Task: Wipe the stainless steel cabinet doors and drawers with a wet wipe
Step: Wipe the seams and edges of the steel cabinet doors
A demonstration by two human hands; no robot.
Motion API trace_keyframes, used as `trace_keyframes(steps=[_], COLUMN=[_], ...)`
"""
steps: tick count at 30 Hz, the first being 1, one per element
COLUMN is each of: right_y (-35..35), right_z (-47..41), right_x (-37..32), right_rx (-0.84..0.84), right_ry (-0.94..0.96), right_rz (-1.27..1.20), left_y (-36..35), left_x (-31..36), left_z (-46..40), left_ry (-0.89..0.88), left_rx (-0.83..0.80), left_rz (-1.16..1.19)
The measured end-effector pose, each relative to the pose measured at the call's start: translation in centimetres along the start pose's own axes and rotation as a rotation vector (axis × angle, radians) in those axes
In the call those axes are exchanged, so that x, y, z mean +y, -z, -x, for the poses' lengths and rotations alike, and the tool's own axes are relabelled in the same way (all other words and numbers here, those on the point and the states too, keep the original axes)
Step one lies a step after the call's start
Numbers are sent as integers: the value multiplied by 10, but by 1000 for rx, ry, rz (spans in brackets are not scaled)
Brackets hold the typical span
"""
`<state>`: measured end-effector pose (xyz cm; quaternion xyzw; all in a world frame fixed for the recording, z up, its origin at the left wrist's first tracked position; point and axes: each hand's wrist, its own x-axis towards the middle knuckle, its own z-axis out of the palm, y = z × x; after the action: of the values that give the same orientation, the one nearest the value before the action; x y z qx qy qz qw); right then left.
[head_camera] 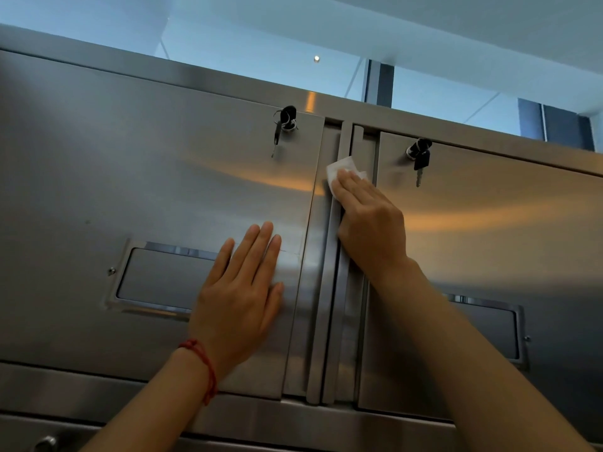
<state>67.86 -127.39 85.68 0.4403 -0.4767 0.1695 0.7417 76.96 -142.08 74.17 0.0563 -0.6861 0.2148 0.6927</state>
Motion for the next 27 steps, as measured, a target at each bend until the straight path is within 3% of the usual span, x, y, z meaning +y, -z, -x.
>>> trace_keyframes(steps=[27], right_y=[-5], right_z=[-4], right_x=[5], right_rx=[56], right_ry=[17], right_rz=[-5], left_y=[2], left_x=[1], left_z=[1], left_ry=[3], left_rx=[-18], left_rz=[-16])
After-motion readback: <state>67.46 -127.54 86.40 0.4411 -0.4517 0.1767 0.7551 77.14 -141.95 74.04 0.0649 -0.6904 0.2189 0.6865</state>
